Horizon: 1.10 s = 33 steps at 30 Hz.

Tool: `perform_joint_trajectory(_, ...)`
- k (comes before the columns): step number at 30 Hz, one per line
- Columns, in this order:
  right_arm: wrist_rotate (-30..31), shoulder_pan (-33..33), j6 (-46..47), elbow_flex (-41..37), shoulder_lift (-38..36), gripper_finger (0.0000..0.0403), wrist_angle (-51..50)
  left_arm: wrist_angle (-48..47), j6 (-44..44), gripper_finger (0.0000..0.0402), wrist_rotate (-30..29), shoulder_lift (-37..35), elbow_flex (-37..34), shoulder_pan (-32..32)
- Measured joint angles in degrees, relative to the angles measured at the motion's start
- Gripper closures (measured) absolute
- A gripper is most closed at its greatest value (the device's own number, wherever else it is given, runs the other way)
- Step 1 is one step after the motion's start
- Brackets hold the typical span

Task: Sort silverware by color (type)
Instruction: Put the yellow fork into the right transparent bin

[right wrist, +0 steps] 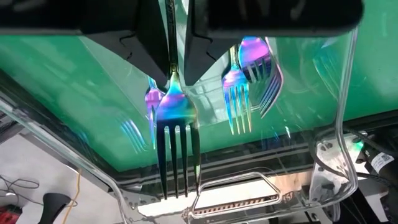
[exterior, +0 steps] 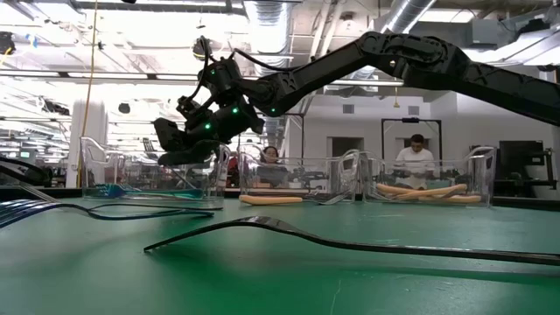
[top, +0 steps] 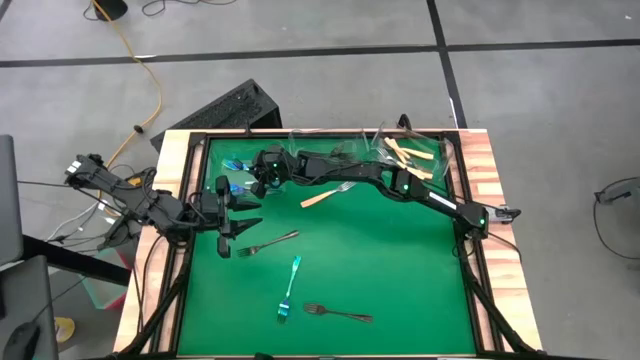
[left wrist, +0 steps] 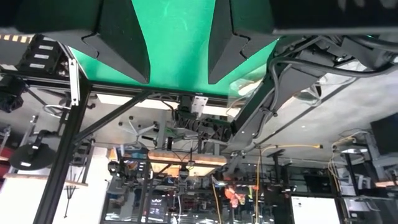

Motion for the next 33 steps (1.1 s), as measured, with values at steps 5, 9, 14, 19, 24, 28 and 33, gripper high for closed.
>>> perform_joint_trajectory(5, -0.02, 0.04, 0.01, 0.00, 0.00, 0.0304, -0.11, -0.82, 0.28, 0.0256, 0.01, 0.00, 0.00, 0.00)
perform_joint_trajectory(9, -0.04, 0.04, 0.03, -0.04, -0.44, 0.0265, -1.22, -1.23, -0.57, 0.0256, 0.02, 0.00, 0.00, 0.00)
perform_joint_trajectory(14, -0.09, 0.04, 0.05, 0.69, -1.31, 0.0215, -1.78, -1.25, -1.15, 0.0256, 0.02, 0.00, 0.00, 0.00)
perform_joint_trajectory(19, -0.07, 0.01, -2.22, 0.79, -5.71, 0.0197, -2.86, -1.33, -2.68, 0.0256, 0.20, -0.56, 0.00, 0.00)
perform_joint_trajectory(24, 2.28, -0.27, -8.33, 0.68, -13.22, 0.0204, -7.36, -1.19, -4.88, 0.0256, 0.64, -2.28, 0.00, -0.07)
perform_joint_trajectory(28, 7.04, -0.73, -15.46, 0.68, -18.95, 0.0210, -15.68, -1.19, -6.34, 0.0256, 0.69, -4.01, 0.00, -0.26)
perform_joint_trajectory(33, 12.13, -2.26, -23.11, 0.68, -26.22, 0.0211, -30.16, -1.14, -6.80, 0.0256, 1.05, -6.20, 0.00, -1.27)
